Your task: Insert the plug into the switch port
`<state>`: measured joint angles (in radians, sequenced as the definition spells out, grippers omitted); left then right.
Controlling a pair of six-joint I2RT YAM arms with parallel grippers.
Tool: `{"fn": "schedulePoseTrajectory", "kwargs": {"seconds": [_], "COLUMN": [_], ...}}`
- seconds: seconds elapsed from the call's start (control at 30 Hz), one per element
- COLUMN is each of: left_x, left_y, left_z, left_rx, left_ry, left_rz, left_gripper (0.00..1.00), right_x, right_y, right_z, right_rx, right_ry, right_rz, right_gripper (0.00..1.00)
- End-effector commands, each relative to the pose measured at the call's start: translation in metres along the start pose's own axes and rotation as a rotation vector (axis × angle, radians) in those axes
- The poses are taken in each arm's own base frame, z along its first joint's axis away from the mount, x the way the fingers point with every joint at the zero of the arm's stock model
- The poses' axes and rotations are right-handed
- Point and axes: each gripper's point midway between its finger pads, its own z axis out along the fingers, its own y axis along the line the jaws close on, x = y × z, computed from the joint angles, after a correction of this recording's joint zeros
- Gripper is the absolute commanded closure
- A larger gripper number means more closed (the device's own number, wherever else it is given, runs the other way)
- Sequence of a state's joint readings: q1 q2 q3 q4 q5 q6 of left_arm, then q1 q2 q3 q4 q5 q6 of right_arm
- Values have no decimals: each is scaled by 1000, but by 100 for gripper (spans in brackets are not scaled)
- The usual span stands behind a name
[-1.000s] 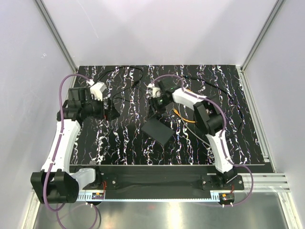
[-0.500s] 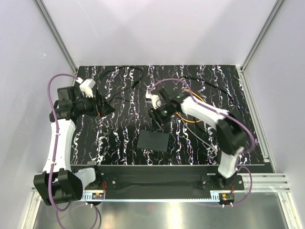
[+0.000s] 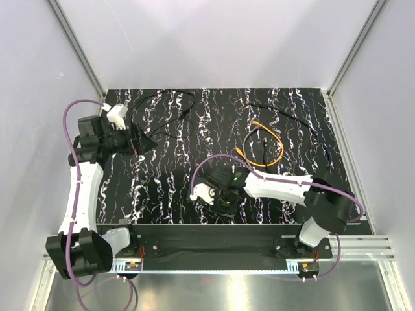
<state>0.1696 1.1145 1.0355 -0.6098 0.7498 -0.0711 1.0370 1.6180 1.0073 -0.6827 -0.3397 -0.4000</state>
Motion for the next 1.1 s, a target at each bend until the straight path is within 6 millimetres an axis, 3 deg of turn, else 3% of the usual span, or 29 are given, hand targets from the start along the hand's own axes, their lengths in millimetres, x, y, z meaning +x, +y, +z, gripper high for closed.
{"fn": "schedulePoseTrajectory", "kwargs": {"seconds": [0.0,0.33,0.43,0.57,0.67,0.73,0.77,0.87,0.93,1.0,1.03,1.07], "left_x": [-16,-12,-12,-4,8,21,23,34,27,39,45,50], "left_y": [-4,3,5,13,17,14,13,2,5,13,12,14], "left_z": [-1,6,9,19,36,52,59,91,106,129,132,148], "left_rx": [15,14,15,16,13,23,23,12,-21,-30,-25,-18], "left_ry": [-48,-19,-23,15,74,129,139,202,203,295,351,400], "left_rz": [23,-3,-9,-30,-21,4,23,136,170,177,159,148], "left_gripper": [1,1,1,1,1,3,3,9,17,29,32,37], "right_x": [-22,-14,-12,13,18,17,7,12,22,34,28,28], "right_y": [-28,-94,-120,-181,-211,-209,-203,-184,-178,-179,-179,-180], "right_z": [9,19,9,-11,-29,-38,-51,-71,-74,-74,-70,-69], "right_rx": [155,478,569,674,713,681,657,602,576,539,479,452], "right_ry": [-39,-5,-8,20,-7,-17,-70,-107,-90,-73,-93,-100], "right_rz": [-67,55,118,256,316,334,338,384,434,533,572,614], "right_gripper": [60,64,64,65,64,63,61,54,53,53,54,54]}}
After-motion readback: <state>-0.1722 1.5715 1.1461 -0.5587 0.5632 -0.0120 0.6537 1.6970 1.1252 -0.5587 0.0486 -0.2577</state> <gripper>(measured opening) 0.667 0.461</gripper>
